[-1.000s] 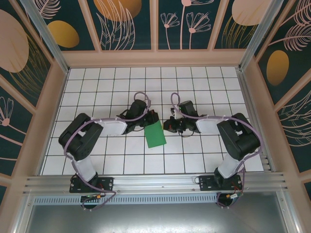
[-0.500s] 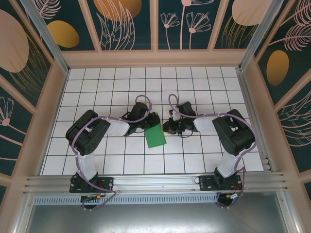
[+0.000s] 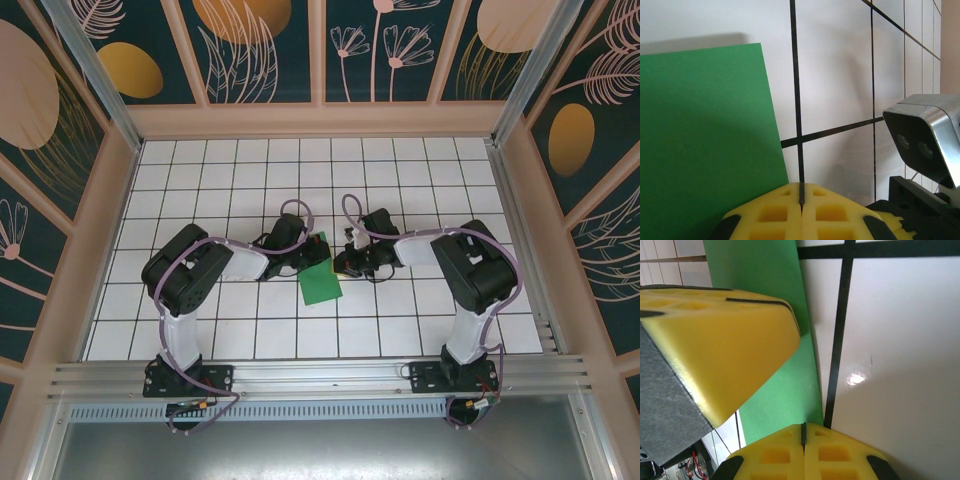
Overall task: Fold a paper plane with a square sheet of paper (pick it up from the middle)
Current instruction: First fold in half a square sheet of paper at the center of the table.
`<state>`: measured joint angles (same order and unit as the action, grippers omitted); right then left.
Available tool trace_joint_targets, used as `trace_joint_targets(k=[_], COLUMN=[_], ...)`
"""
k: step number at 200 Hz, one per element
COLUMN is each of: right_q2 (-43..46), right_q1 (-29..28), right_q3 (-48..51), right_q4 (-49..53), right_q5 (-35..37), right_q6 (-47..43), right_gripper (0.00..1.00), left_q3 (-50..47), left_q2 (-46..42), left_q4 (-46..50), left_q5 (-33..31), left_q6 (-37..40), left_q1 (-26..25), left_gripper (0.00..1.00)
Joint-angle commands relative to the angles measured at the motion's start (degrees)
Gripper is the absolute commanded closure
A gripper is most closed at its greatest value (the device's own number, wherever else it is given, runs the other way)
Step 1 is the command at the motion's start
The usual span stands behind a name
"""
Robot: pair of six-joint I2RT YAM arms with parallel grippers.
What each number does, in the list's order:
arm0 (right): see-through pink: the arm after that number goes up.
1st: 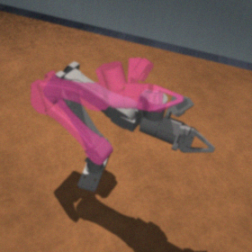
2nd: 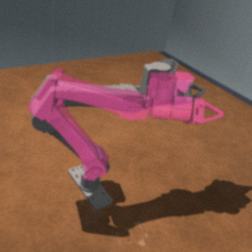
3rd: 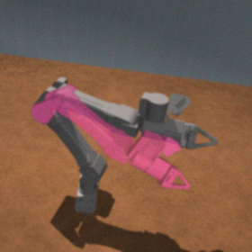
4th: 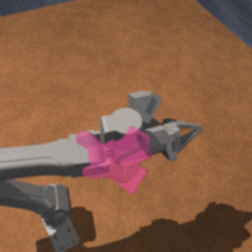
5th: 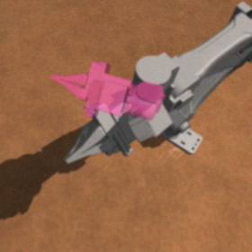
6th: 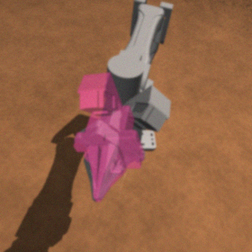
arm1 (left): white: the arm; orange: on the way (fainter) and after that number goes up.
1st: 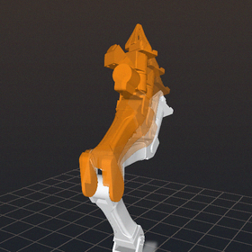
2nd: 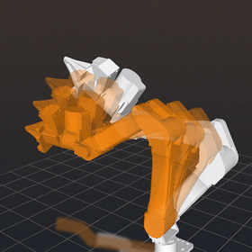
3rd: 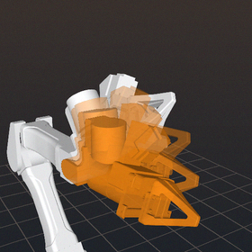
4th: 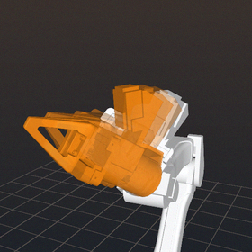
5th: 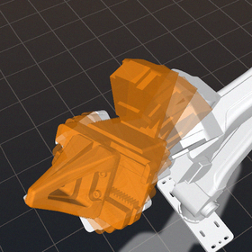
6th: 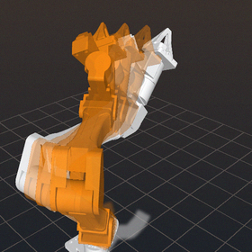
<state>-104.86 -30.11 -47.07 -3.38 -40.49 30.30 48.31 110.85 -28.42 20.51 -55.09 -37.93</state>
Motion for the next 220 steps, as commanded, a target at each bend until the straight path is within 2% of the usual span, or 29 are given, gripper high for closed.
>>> trace_joint_targets(k=[1, 39, 100, 220], right_q2=[-1.54, -0.48, 4.22, 2.69], right_q1=[-0.57, -0.57, -0.48, -2.57], right_q3=[-1.53, -1.26, 0.58, 4.66], right_q4=[2.99, 4.18, 0.31, 2.64], right_q5=[0.43, 1.13, -3.26, -2.11], right_q6=[-1.9, -3.11, -3.06, -3.55], right_gripper=[1.0, 1.0, 1.0, 1.0], left_q3=[0.24, 0.56, 0.23, 0.47], left_q2=[1.03, 2.08, 1.82, 2.6], left_q4=[1.73, 2.93, 3.13, 3.51], left_q5=[-1.03, -1.95, -2.49, -3.88], left_q6=[1.74, 1.86, 2.36, 1.86], left_q1=[-0.07, -0.07, -0.07, -0.08], left_gripper=[1.0, 1.0, 1.0, 1.0])
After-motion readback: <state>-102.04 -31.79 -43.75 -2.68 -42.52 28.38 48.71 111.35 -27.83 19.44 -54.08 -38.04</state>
